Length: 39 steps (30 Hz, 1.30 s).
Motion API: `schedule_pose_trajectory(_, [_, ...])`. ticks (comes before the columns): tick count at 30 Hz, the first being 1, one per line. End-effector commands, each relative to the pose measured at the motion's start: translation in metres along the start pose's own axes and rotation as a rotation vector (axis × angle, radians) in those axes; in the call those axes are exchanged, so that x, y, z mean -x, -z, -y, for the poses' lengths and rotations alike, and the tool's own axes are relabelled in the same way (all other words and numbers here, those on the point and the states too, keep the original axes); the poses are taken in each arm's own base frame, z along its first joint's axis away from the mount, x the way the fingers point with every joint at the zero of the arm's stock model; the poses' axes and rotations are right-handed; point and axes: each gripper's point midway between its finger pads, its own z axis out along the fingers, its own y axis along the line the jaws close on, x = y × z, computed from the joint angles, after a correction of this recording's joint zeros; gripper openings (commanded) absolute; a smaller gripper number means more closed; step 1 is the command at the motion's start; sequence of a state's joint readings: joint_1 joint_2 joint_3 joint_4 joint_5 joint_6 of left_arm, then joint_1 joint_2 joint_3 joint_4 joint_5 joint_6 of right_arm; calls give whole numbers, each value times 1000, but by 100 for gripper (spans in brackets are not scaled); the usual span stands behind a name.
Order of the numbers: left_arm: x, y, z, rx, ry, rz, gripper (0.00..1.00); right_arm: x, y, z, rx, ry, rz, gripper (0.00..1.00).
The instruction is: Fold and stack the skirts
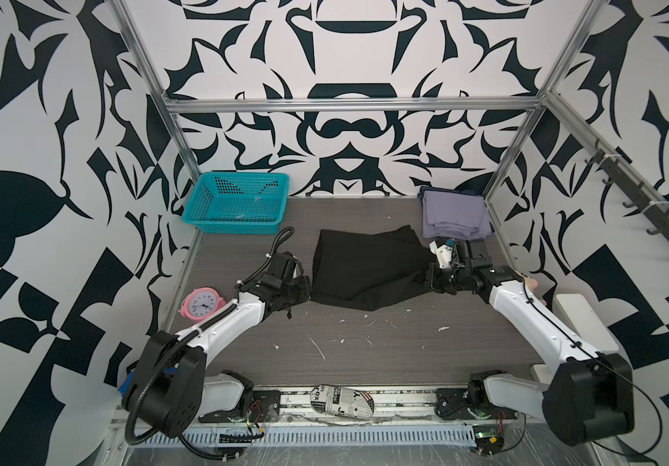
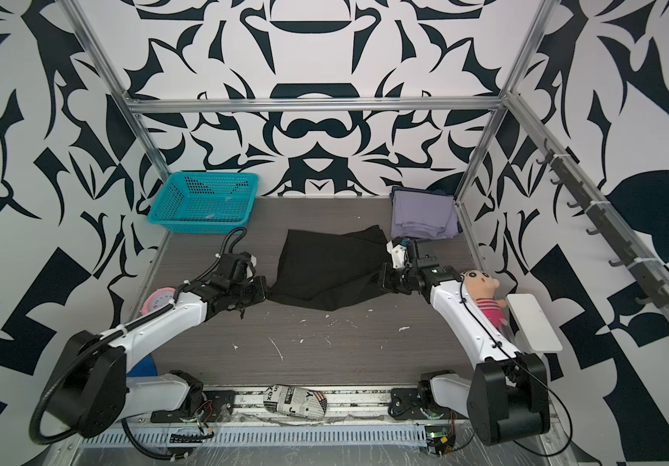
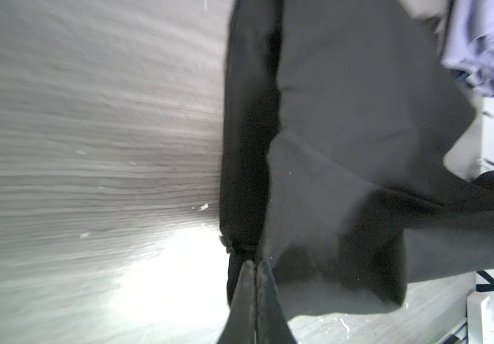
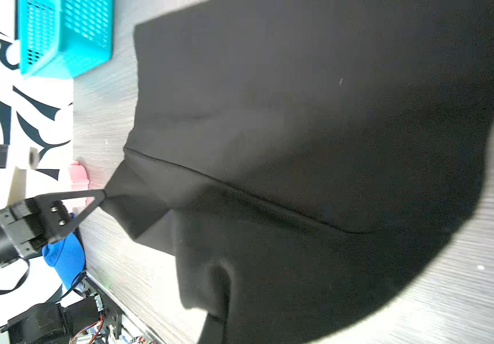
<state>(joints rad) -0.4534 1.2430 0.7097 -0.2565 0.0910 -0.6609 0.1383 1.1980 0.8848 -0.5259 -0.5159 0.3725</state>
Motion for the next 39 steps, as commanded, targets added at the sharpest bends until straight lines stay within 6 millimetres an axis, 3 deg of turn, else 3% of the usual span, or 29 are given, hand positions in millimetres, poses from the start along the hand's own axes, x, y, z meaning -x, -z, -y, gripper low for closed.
schedule_pose_trajectory(1, [25, 39, 8, 23, -30, 94, 0, 25, 35, -23, -1, 112, 85, 0])
schedule_pose_trajectory(5, [57, 92, 25, 9, -72, 225, 0, 50, 73, -44, -25, 182, 199, 0])
schedule_pose_trajectory(13, [126, 200, 75, -9, -187, 461, 0, 108, 169, -127, 134, 278, 555, 0])
schedule_pose_trajectory(16, [142, 234, 95, -33, -223, 520, 0, 113, 200, -152, 174, 325, 598, 0])
schedule_pose_trajectory(21, [150, 275, 112, -92, -224, 606, 0, 106, 235, -169, 166, 382, 650, 0])
schedule_pose_trajectory(25, [144, 282, 112, -106, -216, 603, 0, 97, 248, -172, 159, 398, 660, 0])
schedule_pose_trajectory(30, [135, 275, 110, -120, -208, 559, 0, 92, 250, -169, 149, 398, 665, 0])
schedule_pose_trajectory(35, [126, 257, 106, -132, -199, 512, 0, 92, 232, -159, 148, 369, 634, 0])
schedule_pose_trajectory(39, [130, 232, 103, -108, -209, 479, 0, 104, 207, -150, 142, 348, 588, 0])
